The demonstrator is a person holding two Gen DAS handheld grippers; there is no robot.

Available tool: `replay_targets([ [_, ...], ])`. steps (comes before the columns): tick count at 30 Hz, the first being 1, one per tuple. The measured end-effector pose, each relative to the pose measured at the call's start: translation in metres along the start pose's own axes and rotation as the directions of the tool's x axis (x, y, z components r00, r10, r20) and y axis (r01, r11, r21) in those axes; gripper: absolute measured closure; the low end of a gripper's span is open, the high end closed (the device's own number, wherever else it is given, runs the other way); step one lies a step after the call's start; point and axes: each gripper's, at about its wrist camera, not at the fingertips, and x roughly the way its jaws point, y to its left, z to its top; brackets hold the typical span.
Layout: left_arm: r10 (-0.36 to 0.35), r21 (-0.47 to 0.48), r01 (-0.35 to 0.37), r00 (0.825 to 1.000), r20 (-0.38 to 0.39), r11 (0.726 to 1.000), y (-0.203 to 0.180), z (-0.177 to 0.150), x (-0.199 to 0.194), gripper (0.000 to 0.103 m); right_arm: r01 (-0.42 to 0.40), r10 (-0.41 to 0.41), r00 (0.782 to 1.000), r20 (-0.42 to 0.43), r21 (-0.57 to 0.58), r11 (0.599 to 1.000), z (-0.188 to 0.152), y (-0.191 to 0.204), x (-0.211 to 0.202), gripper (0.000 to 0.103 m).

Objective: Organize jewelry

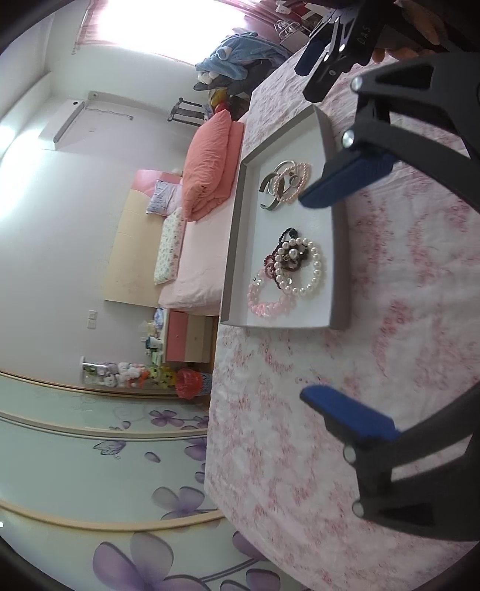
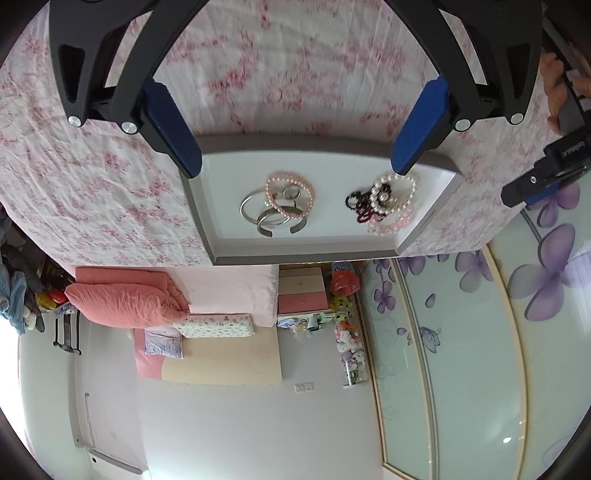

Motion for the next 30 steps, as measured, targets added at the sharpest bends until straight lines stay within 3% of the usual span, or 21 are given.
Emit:
replay_targets([
  [12, 0.013, 0.071, -0.013, 1.000, 0.007, 0.997, -0.016, -0.027, -0.038, 0.004, -0.009, 0.009, 0.999, 0.053, -0.001, 1.000, -0.018, 0.011, -0.048, 0.002],
  [30, 0.000, 0.018, 0.000, 0.999, 0.036, 1.000, -0.018, -0.043, -0.067, 0.004, 0.002, -0.008, 0.995, 0.098, 0.061, 0.998, -0.039, 0.005, -0.065, 0.002],
])
